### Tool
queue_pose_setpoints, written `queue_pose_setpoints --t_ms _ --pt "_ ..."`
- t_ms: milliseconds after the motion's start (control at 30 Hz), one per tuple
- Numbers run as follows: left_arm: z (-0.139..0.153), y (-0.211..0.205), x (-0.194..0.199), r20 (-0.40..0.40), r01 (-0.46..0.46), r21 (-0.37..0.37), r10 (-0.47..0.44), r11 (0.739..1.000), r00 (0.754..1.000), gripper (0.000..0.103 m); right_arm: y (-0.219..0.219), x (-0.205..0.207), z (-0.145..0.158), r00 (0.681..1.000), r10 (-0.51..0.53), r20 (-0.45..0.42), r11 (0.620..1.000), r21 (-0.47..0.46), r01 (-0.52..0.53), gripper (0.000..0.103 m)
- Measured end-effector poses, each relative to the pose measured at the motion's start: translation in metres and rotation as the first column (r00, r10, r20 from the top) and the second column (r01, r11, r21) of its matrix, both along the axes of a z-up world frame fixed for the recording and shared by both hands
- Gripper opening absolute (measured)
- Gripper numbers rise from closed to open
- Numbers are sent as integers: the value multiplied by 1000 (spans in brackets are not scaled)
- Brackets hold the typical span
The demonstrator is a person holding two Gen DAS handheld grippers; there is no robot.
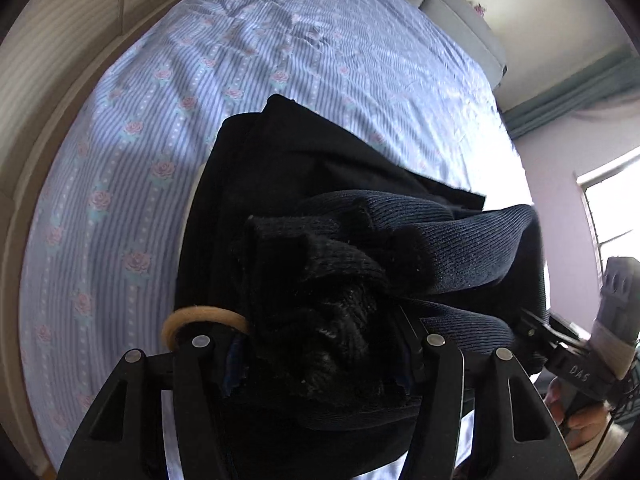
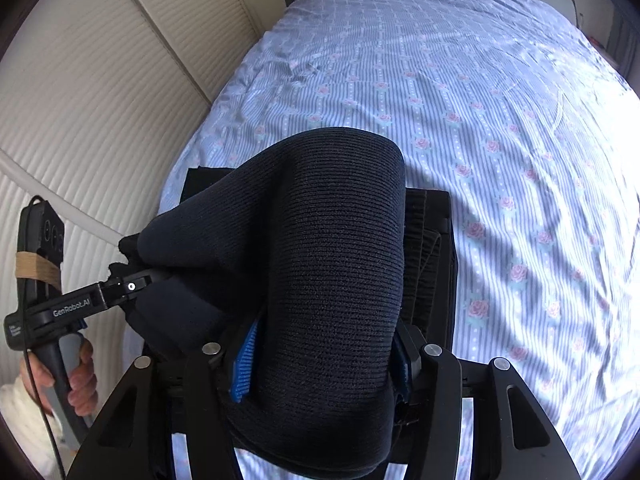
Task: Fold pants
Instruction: 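Lift the bundle with both grippers and carry it over the folded black clothes stack, then lower the bundle onto the stack and open both grippers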
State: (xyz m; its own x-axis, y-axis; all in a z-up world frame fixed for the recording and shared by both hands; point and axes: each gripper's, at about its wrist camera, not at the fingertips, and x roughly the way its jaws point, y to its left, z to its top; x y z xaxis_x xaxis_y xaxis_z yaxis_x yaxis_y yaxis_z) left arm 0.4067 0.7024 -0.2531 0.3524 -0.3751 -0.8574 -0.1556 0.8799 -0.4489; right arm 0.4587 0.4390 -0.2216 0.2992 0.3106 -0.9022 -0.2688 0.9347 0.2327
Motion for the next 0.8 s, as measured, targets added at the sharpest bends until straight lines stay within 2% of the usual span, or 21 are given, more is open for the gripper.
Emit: queue_pose_setpoints --t_ms 100,233,367,433,567,633,700,767,800 --pt "-3 -1 0 -8 9 34 -9 999 1000 61 -1 1 -9 1000 17 2 1000 -16 -17 62" --pt "-8 -4 0 -25 22 92 -20 996 1000 72 -13 2 -21 999 -17 -38 999 33 18 73" --pt "0 -11 2 -23 51 165 -48 985 999 74 -21 1 -30 997 -29 -74 997 66 34 75" --pt "12 -17 1 -4 70 231 -71 970 997 73 -21 -1 -27 997 -25 -74 997 67 30 76" --pt "49 -30 -14 47 82 310 -102 947 994 71 -19 -6 -4 999 -9 -34 999 48 11 77" --pt "66 -36 -25 50 91 306 -111 948 993 71 -22 -14 17 1000 0 28 999 44 -2 77" --pt "90 -49 -43 81 81 355 -117 931 990 75 -30 -27 39 997 2 71 998 68 -6 78" --pt "120 -68 -64 142 77 421 -149 904 979 85 -42 -43 63 993 -14 114 997 82 5 83" --pt "132 -75 -72 166 70 438 -158 896 973 86 -50 -53 75 990 -23 137 996 84 11 88"
